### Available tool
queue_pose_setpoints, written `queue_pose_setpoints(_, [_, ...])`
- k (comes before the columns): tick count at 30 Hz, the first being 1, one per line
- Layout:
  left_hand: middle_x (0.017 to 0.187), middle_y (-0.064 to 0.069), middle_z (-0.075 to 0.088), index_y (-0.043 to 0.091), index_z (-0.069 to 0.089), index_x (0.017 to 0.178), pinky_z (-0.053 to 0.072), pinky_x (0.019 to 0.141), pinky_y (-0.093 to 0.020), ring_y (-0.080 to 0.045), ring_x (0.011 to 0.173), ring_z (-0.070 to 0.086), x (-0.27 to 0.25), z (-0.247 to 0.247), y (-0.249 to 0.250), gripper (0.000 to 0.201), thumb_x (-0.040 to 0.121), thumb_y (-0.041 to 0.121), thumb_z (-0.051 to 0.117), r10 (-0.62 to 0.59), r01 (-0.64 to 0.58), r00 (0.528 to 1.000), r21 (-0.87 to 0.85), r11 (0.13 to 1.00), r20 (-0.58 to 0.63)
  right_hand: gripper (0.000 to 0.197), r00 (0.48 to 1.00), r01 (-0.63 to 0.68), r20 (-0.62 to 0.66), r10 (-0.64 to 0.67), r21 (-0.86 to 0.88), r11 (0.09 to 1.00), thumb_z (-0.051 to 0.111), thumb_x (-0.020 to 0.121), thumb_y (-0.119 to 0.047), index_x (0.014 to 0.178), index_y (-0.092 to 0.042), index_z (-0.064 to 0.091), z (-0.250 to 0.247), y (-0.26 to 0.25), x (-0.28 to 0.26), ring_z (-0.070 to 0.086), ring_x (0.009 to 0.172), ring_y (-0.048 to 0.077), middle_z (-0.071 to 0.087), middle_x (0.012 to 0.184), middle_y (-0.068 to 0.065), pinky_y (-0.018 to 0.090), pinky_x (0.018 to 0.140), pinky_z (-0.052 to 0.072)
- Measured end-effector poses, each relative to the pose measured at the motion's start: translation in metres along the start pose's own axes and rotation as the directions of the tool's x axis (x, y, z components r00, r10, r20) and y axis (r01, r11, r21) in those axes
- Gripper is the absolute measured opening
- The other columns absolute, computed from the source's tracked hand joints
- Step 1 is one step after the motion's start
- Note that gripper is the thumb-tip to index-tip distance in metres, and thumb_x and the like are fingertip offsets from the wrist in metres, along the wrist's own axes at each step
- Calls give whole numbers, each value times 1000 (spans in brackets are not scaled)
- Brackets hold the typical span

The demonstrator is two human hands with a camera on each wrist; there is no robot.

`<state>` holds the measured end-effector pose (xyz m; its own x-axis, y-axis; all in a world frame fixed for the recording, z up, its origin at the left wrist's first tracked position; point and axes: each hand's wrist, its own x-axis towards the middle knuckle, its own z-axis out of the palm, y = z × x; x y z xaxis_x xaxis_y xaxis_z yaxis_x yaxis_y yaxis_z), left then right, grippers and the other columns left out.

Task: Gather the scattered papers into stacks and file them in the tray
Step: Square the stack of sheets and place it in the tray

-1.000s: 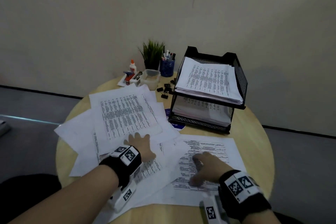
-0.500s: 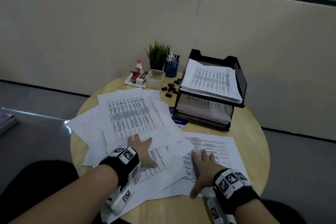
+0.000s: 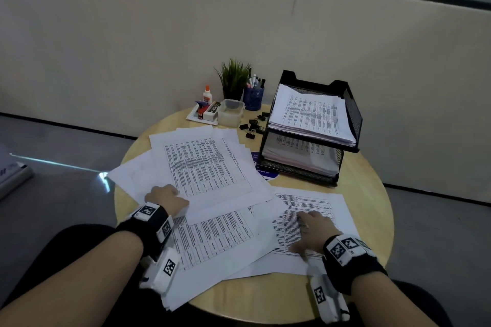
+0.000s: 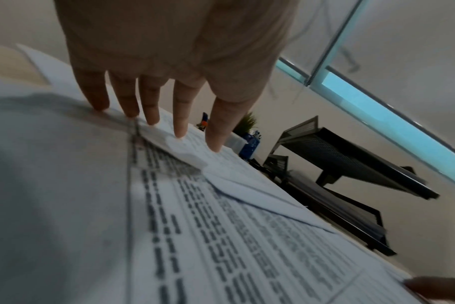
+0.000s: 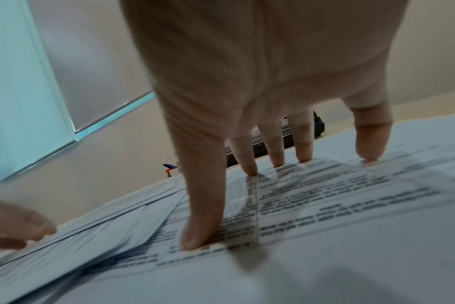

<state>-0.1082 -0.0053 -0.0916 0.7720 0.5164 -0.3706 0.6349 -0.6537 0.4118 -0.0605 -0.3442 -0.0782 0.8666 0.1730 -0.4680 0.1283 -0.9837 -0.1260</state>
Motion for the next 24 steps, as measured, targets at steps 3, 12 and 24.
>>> queue_pose_setpoints(3, [135,-16,36,13,45,125,40,100,-38,-35,126,37,5,4,-14,60,75,36,68,-177,168,981,-112,979,-76,85,987,-151,-45,152,16,988,73,65,-61,135,-26,40,0,10,1,42,123,30,43,134,8,37,102,39])
queue_pose_setpoints(12, [149,-20,13,7,0,148,22,114,-47,-35,138,15,6,6,-21,124,63,40,83,-334,310,936,-191,931,-108,132,840,-521,-14,543,257,814,79,39,-73,143,-13,24,-5,49,6,41,125,39,41,137,17,45,99,44])
queue_pose_setpoints(24, [137,-24,42,2,2,148,43,97,-44,-40,122,47,6,5,-28,108,73,16,79,-257,200,961,-389,899,-100,31,870,-330,-166,463,501,800,67,81,-8,110,1,60,-22,45,2,58,77,31,62,82,16,32,65,46])
